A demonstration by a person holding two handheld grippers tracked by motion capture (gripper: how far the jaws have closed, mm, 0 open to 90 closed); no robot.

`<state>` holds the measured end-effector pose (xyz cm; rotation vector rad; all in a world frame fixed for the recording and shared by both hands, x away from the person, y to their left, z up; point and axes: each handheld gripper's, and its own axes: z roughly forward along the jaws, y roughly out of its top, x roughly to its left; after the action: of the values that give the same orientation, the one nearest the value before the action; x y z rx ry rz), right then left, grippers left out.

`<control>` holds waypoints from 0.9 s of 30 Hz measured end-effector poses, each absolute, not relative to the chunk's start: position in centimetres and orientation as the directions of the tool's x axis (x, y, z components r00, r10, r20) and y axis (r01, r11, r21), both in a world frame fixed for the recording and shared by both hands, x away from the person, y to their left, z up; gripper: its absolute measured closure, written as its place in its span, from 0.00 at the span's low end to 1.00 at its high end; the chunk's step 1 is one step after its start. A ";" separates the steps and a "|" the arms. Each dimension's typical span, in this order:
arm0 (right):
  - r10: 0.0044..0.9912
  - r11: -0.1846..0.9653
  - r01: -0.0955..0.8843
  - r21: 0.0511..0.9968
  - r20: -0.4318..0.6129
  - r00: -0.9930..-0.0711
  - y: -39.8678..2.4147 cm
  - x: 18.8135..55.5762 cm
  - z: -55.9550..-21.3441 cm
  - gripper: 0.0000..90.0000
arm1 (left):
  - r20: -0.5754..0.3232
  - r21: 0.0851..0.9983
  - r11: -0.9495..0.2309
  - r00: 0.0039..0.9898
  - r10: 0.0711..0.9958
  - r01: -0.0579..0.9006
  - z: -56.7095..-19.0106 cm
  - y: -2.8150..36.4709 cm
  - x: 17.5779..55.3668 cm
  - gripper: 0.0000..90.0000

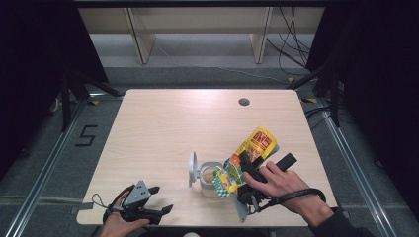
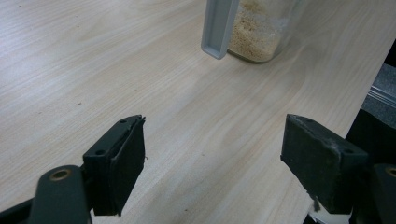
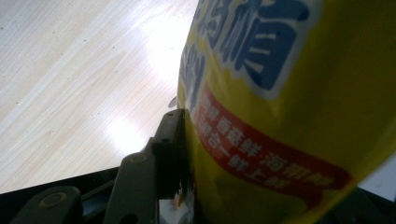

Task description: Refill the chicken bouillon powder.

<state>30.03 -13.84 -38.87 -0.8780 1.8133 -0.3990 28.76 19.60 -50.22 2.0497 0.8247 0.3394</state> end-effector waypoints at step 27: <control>-0.695 0.711 -0.369 -0.599 -0.681 -0.233 -14.1 29.9 -39.1 0.64 | -0.072 0.810 -0.398 0.745 0.663 0.432 -50.2 19.6 28.8 0.23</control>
<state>29.91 -14.06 -39.14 -0.8312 1.8489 -0.3810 28.76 19.64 -50.18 2.0526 0.8247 0.3283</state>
